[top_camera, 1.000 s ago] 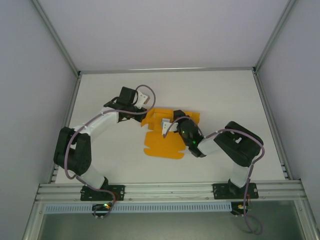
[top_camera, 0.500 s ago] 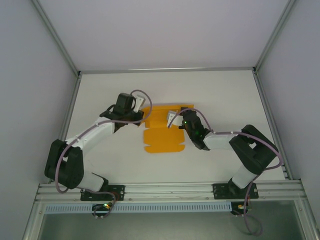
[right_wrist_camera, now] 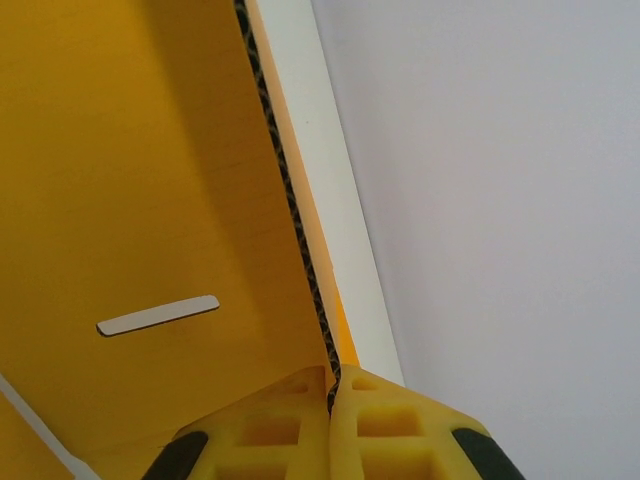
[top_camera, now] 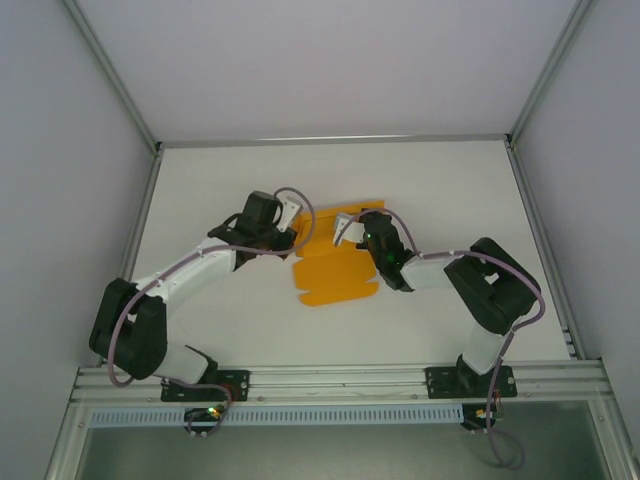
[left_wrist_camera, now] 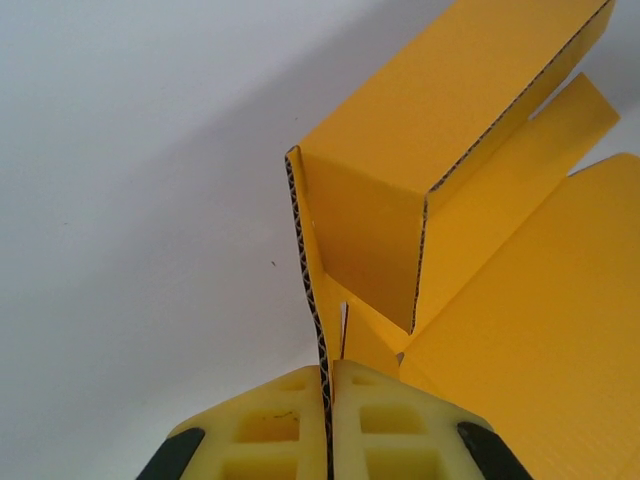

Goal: Assemble paper box

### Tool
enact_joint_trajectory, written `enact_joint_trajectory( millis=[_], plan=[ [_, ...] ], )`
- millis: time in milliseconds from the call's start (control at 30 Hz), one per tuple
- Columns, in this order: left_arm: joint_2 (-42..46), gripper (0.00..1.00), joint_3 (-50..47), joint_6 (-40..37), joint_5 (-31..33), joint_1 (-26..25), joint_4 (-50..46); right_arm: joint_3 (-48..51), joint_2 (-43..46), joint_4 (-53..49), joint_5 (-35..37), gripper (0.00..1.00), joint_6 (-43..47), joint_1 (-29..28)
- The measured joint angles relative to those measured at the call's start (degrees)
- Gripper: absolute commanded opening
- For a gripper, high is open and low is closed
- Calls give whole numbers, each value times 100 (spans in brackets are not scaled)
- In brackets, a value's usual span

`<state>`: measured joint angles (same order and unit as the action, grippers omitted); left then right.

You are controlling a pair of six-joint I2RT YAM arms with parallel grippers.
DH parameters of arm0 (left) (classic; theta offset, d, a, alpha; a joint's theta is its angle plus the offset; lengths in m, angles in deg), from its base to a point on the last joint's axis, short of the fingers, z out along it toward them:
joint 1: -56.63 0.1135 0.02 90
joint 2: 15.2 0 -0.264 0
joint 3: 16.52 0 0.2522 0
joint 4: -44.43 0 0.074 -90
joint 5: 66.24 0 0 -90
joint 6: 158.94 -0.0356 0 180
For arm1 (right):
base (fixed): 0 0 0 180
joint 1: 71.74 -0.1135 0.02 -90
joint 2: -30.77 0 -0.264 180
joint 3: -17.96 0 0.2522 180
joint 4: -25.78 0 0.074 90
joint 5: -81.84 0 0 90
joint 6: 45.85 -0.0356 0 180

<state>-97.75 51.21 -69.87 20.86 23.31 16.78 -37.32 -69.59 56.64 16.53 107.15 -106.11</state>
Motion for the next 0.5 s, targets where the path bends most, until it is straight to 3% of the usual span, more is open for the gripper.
enact_joint_trajectory(
  millis=[200,300,500],
  plan=[
    [0,0,0,-144,-13,-4,-35,-31,74,-221,-210,20,-37,59],
    [0,0,0,-251,-94,-11,-39,-46,409,-750,-555,35,-162,208],
    [28,0,0,-442,-337,-76,-26,-343,1091,-1814,-1145,39,-348,501]
  ],
)
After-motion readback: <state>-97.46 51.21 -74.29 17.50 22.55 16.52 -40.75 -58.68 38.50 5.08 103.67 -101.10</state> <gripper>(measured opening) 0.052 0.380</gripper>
